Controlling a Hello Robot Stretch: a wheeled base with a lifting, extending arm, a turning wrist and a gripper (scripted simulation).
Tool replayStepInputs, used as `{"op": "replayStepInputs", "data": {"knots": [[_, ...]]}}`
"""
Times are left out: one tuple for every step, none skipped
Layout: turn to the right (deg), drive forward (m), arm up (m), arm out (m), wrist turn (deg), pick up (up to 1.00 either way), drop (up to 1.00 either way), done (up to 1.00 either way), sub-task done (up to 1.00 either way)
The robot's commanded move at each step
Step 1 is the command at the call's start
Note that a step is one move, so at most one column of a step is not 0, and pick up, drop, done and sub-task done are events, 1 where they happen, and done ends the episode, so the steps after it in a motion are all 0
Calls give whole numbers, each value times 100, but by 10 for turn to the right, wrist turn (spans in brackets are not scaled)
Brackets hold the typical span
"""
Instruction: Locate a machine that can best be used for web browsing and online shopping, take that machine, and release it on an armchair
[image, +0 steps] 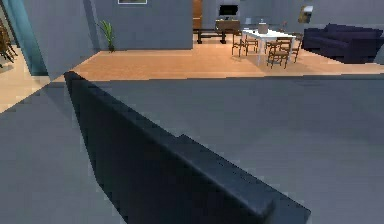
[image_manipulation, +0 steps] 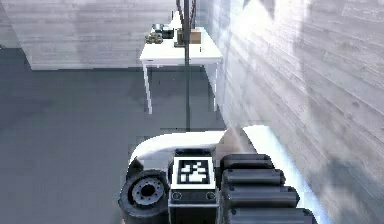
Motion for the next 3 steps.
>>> {"op": "replayStepInputs", "data": {"knots": [[0, 0, 0, 22, 0, 0, 0, 0, 0], [0, 0, 0, 0, 450, 0, 0, 0, 0], [0, 0, 0, 0, 450, 0, 0, 0, 0]]}}
